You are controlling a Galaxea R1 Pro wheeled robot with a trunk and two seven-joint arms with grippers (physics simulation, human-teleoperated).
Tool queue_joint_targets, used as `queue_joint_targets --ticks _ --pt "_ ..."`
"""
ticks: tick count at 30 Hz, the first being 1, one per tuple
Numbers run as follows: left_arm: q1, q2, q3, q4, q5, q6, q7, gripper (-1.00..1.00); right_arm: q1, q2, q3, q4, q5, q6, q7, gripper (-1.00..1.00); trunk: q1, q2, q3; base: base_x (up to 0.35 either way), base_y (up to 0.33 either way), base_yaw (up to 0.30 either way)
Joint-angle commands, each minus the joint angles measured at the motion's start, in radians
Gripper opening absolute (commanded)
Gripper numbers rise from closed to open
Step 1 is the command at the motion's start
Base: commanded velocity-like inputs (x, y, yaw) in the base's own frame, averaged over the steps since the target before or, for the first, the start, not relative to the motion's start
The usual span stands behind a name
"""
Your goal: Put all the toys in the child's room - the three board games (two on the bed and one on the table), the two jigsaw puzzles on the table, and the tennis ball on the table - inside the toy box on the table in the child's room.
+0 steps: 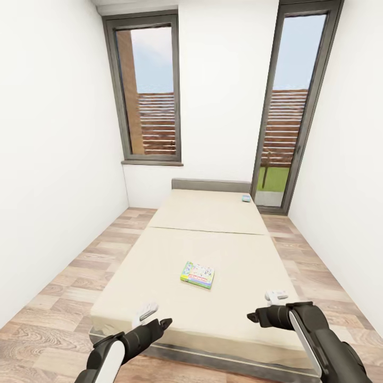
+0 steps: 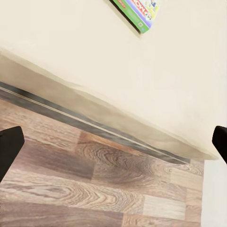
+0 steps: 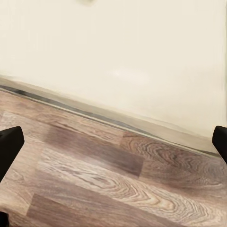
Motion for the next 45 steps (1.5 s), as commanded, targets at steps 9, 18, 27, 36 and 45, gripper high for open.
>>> queue_joint_targets --ticks 9,18,27,36,45 --pt "-0.001 0.005 0.001 0.008 0.009 0.003 0.008 1.00 -0.001 -0.004 0.000 0.007 0.001 -0.038 0.002 1.00 0.000 -0.001 -0.001 0.000 0.000 0.000" --pt "-0.001 0.008 0.000 0.029 0.009 -0.023 0.009 1.00 0.008 -0.007 0.004 0.012 0.004 -0.098 0.004 1.00 0.000 -0.001 -0.001 0.000 0.000 0.000" --pt "-0.001 0.009 0.001 0.032 0.015 -0.034 0.004 1.00 0.010 -0.002 0.007 0.004 0.003 -0.102 0.005 1.00 0.000 -0.001 -0.001 0.000 0.000 0.000" --pt "-0.001 0.010 -0.003 0.032 0.010 -0.037 0.009 1.00 0.007 -0.002 0.002 0.000 0.002 -0.096 0.004 1.00 0.000 -0.001 -0.001 0.000 0.000 0.000" --pt "-0.001 0.011 -0.005 0.030 0.007 -0.041 0.002 1.00 0.002 -0.006 -0.004 -0.002 -0.001 -0.092 0.004 1.00 0.000 -0.001 -0.001 0.000 0.000 0.000"
